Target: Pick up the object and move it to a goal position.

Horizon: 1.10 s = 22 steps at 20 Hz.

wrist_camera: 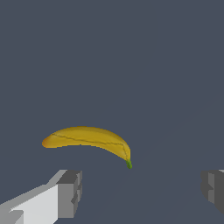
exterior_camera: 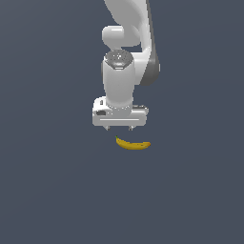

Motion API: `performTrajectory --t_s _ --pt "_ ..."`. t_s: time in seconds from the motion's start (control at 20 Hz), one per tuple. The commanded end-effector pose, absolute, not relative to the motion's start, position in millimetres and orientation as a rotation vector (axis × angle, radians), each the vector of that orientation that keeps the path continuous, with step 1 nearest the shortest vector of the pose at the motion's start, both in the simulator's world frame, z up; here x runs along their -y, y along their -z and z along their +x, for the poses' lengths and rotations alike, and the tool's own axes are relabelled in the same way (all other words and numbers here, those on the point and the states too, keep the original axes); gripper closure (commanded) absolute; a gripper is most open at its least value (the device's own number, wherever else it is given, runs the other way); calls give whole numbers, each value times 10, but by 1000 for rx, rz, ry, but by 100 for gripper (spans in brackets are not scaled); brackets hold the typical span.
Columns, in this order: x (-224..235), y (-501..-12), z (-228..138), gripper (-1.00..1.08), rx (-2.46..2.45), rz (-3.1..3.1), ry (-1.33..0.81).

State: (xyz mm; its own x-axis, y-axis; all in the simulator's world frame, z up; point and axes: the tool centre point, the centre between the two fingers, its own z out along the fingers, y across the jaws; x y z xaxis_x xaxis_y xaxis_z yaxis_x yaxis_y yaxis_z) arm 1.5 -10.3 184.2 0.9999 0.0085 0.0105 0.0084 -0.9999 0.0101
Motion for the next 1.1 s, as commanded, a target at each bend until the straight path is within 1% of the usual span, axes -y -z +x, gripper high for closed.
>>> performTrajectory --t_s 0.0,0.5,1.05 --pt "103 -1842 15 -92 -13 3131 -17" --pt "162 -1759 -72 -92 -74 3123 43" --pt "146 -1718 -72 -92 -142 3119 44"
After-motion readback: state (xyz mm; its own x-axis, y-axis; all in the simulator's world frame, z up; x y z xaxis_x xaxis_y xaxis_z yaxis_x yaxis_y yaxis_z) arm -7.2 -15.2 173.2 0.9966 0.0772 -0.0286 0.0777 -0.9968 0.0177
